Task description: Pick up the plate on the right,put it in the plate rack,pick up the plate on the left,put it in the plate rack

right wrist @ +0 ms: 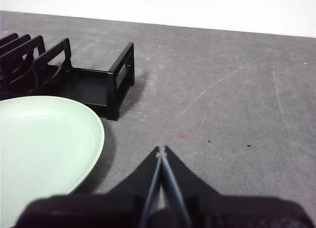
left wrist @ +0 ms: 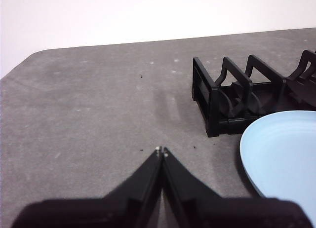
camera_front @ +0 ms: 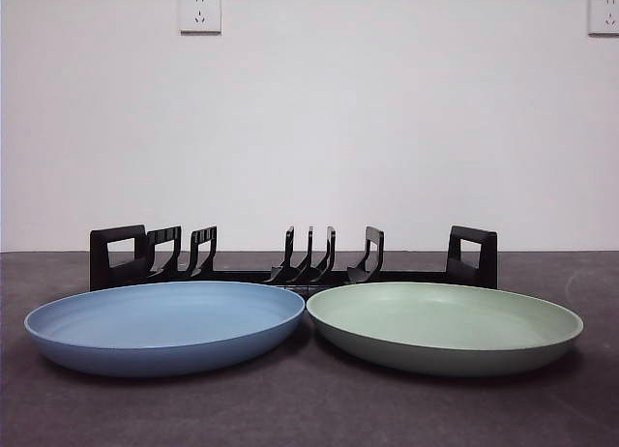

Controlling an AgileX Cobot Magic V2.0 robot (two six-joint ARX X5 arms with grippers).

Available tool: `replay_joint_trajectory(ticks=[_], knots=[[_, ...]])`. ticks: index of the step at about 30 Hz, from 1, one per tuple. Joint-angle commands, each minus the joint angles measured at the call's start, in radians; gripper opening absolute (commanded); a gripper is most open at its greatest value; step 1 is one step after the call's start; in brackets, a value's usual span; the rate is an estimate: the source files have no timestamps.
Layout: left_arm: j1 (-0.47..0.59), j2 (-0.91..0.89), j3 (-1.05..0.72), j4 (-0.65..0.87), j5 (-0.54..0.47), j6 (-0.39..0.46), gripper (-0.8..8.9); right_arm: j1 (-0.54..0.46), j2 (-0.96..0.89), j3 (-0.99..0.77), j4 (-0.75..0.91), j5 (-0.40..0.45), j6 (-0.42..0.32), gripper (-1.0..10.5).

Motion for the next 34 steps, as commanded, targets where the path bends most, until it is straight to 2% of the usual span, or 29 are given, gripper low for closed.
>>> replay_joint_trajectory(ticks=[1,4,7,9,11,14,17,23,31,34], knots=[[0.003,-0.001,-0.014,0.006,0.003,-0.011,-0.03,-0.002,0.0,-0.011,0.005,-0.005,0.052,0.0],[0.003,-0.001,-0.014,0.006,0.005,-0.024,-0.03,-0.002,0.0,-0.011,0.005,-0.005,0.237,0.0],[0.003,-0.001,-0.014,0.013,0.034,-0.109,-0.03,-0.002,0.0,-0.011,0.005,-0.005,0.48,0.0],[0.003,-0.001,-0.014,0.023,0.076,-0.175,-0.03,-0.002,0.0,-0.011,0.005,-0.005,0.605,0.0],[0.003,-0.001,-0.014,0.035,0.136,-0.229,-0.04,-0.002,0.0,-0.011,0.006,-0.004,0.661,0.0],[0.003,-0.001,-0.011,0.039,0.209,-0.291,-0.06,-0.002,0.0,-0.005,0.008,-0.006,0.665,0.0],[0.003,-0.001,0.005,0.026,0.238,-0.343,-0.06,-0.002,0.002,0.014,0.008,-0.031,0.665,-0.1],[0.003,0.056,0.101,-0.008,0.239,-0.355,-0.06,-0.002,0.076,0.085,0.004,-0.032,0.66,-0.1],[0.003,0.318,0.297,-0.008,0.24,-0.343,-0.06,-0.002,0.359,0.269,0.0,-0.098,0.534,-0.1],[0.003,0.442,0.376,-0.008,0.273,-0.342,-0.07,-0.002,0.495,0.355,-0.016,-0.142,0.494,-0.1]])
